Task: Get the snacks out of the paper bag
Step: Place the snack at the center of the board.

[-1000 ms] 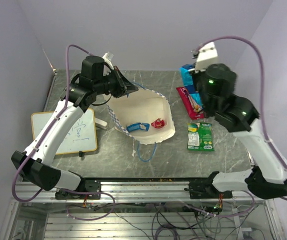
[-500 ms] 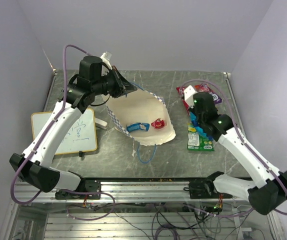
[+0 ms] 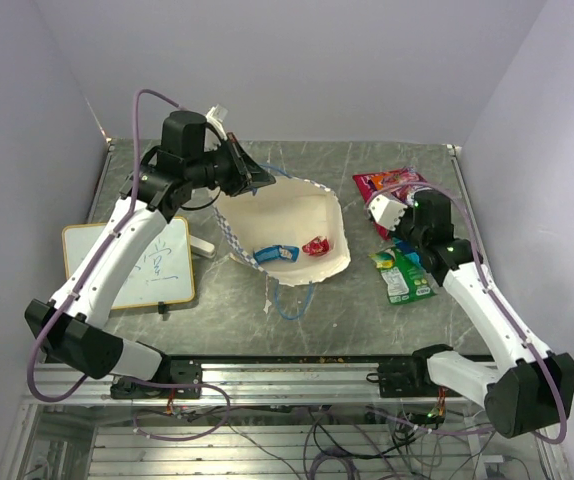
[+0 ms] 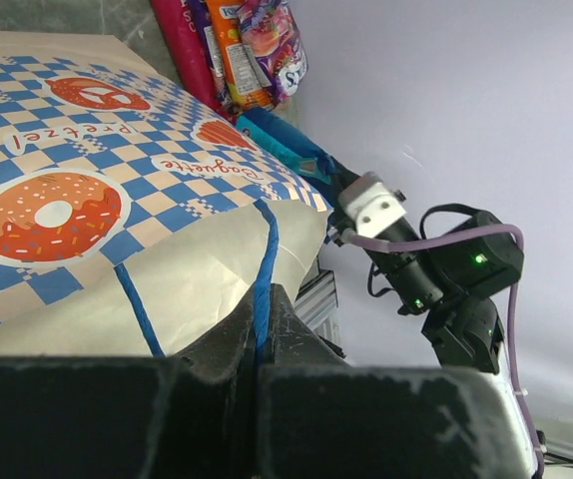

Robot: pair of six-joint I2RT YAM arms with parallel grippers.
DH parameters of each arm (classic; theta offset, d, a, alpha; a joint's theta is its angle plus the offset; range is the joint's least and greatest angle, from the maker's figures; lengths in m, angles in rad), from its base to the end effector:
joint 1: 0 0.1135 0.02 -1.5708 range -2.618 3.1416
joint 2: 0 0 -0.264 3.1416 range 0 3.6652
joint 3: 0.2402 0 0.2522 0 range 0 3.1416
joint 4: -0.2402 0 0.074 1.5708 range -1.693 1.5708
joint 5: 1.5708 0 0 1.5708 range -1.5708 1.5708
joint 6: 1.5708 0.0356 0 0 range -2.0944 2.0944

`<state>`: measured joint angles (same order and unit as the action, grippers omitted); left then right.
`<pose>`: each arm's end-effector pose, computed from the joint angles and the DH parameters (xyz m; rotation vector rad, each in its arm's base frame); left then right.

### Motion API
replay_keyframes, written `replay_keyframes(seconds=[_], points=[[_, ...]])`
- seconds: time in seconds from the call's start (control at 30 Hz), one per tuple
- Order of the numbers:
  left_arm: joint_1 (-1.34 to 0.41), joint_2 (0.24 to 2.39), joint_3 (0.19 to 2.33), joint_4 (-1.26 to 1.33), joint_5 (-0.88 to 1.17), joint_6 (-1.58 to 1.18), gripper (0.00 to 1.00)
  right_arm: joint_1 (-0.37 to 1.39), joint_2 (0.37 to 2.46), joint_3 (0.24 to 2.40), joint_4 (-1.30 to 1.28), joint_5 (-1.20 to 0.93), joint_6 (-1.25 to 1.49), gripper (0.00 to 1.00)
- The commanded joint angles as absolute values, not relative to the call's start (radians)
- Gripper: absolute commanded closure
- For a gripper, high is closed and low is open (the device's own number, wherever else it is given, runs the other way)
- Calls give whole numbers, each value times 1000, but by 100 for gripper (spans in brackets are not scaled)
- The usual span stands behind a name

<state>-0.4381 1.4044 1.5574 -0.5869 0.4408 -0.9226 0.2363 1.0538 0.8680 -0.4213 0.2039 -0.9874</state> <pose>0.2703 -0.1434 0.4258 -0.2212 2.2024 -1.2621 0.2260 0.0470 0.2946 -1.1855 1.8978 -0.6413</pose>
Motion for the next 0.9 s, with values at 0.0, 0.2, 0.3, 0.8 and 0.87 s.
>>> replay_keyframes(seconds=[0.0,0.2,0.3,0.8,0.87], points=[[-413,1396,1546,-561,501,-898,93,272,1082,864,-318,156,-1206,100],[-388,1372,1526,-571,516,-885,93,306,1014,772,-518,49,-1231,100],[-378,1365,1509,-573,525,-882,93,312,997,755,-581,-19,-1213,100],[-373,1365,1490,-555,542,-900,93,489,1062,603,-578,-130,-1091,100],[-372,1364,1489,-561,543,-899,93,514,1108,584,-542,-138,-1066,100]])
